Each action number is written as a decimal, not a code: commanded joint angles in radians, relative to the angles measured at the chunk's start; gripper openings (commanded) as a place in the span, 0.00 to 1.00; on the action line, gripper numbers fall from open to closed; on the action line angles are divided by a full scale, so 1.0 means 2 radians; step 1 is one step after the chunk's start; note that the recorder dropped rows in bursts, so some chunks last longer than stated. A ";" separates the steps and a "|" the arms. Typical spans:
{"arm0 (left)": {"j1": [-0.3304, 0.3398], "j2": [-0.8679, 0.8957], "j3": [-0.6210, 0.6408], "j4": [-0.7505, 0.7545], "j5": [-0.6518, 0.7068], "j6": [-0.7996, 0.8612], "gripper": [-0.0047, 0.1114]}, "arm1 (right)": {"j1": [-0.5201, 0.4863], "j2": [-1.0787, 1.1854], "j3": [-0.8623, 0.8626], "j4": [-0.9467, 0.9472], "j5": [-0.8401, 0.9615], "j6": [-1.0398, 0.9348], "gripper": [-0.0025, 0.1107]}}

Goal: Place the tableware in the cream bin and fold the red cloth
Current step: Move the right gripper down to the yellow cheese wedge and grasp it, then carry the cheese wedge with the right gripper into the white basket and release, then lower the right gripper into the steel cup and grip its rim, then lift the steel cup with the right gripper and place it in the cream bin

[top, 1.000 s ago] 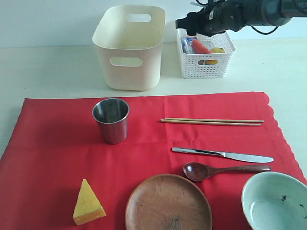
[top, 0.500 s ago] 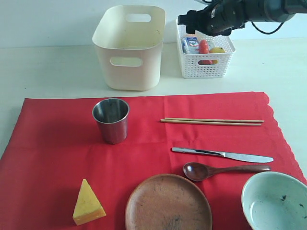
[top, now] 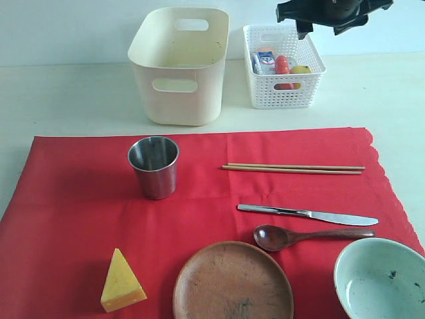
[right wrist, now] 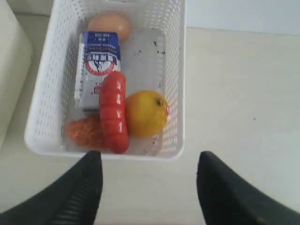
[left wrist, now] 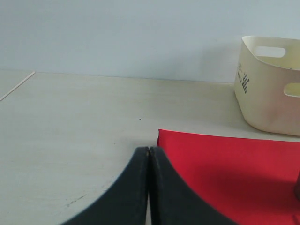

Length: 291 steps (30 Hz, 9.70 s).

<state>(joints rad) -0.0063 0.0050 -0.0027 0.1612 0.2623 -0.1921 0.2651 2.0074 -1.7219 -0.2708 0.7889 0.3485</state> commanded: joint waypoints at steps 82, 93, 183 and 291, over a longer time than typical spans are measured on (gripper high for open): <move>-0.004 -0.002 0.001 0.004 -0.003 0.000 0.06 | 0.406 -0.057 0.193 0.125 -0.054 -0.064 0.02; -0.004 -0.002 0.001 0.004 -0.003 0.000 0.06 | 0.298 -0.085 0.162 0.111 -0.055 -0.074 0.02; -0.004 -0.002 0.001 0.004 -0.003 0.000 0.06 | 0.023 0.012 -0.056 0.047 -0.008 -0.073 0.64; -0.004 -0.002 0.001 0.004 -0.003 0.000 0.06 | 0.254 -0.034 0.125 0.133 -0.120 -0.060 0.02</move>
<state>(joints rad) -0.0063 0.0050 -0.0027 0.1630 0.2623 -0.1921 0.7730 1.9741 -1.4738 0.0000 0.5885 0.2357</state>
